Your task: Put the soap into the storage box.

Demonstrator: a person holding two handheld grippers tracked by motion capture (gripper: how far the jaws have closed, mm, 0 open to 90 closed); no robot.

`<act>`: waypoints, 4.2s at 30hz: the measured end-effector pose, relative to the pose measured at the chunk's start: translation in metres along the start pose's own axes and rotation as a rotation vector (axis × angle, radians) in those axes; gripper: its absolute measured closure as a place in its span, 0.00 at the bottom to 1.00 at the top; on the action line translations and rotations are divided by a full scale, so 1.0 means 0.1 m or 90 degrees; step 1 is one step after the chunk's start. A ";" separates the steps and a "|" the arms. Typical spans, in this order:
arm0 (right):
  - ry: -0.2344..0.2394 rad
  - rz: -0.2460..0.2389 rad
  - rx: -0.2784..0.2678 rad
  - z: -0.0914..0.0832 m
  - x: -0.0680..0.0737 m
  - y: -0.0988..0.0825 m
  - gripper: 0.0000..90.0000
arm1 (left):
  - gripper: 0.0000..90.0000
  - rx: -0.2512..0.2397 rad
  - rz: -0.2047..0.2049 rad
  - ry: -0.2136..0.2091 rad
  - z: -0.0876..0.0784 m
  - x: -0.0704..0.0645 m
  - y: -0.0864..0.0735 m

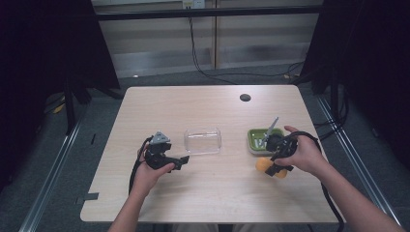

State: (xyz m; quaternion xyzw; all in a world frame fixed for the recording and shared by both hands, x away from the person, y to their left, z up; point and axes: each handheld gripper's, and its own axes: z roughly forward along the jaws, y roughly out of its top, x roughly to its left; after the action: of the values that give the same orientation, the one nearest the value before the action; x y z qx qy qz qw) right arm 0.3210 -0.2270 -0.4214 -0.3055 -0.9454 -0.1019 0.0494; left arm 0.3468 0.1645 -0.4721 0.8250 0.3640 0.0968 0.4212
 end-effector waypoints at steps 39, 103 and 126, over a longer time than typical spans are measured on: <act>-0.065 -0.077 -0.028 -0.05 -0.24 0.06 0.56 | 0.09 -0.002 -0.004 0.003 -0.02 0.00 0.00; -0.073 -0.057 -0.036 -0.16 -0.70 0.17 0.56 | 0.09 0.000 -0.008 0.003 -0.03 0.04 -0.02; -0.077 -0.062 -0.031 -0.15 -0.78 0.23 0.56 | 0.09 0.004 -0.007 0.000 -0.01 0.04 -0.03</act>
State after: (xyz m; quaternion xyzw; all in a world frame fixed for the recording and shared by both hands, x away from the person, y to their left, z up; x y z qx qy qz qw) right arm 0.3984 -0.2560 -0.4155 -0.2655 -0.9577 -0.1089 -0.0201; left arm 0.3474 0.1688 -0.4740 0.8244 0.3689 0.0937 0.4189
